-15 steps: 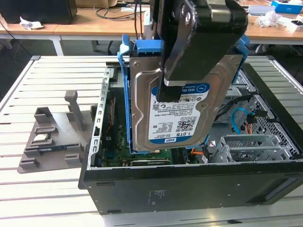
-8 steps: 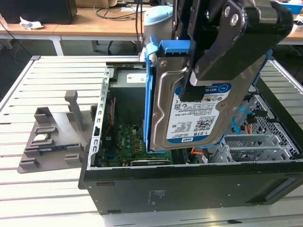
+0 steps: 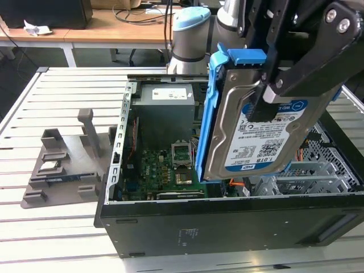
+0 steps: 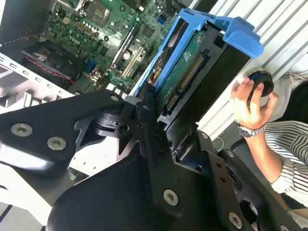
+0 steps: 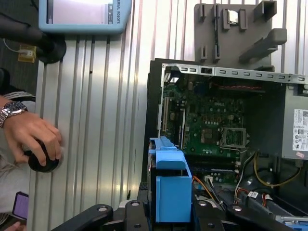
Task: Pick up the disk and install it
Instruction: 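Pick up the disk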
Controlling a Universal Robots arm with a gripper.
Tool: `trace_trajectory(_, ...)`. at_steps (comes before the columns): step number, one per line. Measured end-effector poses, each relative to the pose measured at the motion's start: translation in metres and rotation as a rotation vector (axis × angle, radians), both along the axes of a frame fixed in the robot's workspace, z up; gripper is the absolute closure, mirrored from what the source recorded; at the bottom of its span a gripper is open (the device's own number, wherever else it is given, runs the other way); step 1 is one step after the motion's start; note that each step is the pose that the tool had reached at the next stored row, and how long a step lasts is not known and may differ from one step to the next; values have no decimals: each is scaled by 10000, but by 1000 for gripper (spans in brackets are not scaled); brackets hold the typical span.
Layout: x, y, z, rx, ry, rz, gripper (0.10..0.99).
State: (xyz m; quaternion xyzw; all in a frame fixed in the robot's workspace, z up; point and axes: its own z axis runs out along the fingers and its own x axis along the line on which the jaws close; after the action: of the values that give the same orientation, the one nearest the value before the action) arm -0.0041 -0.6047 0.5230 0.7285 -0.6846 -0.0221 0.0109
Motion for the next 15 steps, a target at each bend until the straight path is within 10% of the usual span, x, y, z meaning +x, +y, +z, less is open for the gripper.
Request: trace_trajectory(15, 391, 0, -1, 0, 0, -1, 722)
